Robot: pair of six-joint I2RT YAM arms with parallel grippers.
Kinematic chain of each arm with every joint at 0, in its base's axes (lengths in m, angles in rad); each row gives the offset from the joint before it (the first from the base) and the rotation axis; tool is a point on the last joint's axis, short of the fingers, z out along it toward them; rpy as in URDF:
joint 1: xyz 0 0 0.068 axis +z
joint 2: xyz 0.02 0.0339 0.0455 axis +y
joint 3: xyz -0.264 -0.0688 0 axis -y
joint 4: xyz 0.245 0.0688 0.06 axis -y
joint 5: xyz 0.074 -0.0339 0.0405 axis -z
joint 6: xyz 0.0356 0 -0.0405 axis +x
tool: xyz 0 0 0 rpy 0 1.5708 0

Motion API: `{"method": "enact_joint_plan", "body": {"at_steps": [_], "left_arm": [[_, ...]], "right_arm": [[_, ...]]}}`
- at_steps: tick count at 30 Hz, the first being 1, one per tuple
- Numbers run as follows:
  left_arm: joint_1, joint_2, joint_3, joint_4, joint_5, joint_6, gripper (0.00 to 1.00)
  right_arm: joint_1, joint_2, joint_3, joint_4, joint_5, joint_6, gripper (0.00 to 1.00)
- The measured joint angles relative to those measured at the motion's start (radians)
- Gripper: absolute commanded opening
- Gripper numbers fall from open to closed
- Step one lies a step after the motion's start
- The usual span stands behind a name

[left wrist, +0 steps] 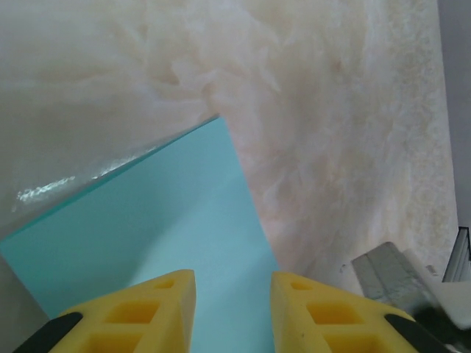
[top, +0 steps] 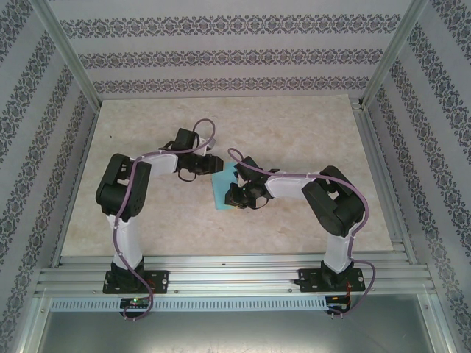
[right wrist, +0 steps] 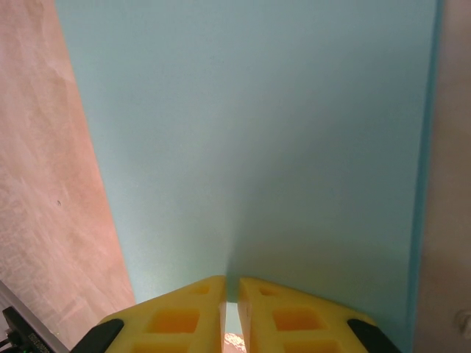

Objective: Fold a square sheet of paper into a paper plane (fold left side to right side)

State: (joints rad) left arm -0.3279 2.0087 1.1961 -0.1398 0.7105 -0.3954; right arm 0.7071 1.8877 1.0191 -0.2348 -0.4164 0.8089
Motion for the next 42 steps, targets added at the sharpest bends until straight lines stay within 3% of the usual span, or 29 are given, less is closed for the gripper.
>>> {"method": "enact_joint_plan", "body": {"at_steps": [13,18,30,42], "left_arm": [[0.005,0.028,-0.035,0.057,-0.007,-0.001,0.32],[0.005,0.018,-0.063,0.098,-0.008,0.002,0.32],[0.005,0.013,-0.088,0.141,-0.008,0.002,0.31],[0.005,0.011,-0.094,0.151,-0.009,0.002,0.31]], "right_arm": [[0.011,-0.079,-0.046,0.011,0.053,-0.024,0.17],[0.011,-0.112,-0.053,0.107,0.056,-0.023,0.16],[0.06,0.025,0.036,0.261,0.022,-0.027,0.15],[0.079,0.088,0.059,0.22,0.027,-0.036,0.15]]}}
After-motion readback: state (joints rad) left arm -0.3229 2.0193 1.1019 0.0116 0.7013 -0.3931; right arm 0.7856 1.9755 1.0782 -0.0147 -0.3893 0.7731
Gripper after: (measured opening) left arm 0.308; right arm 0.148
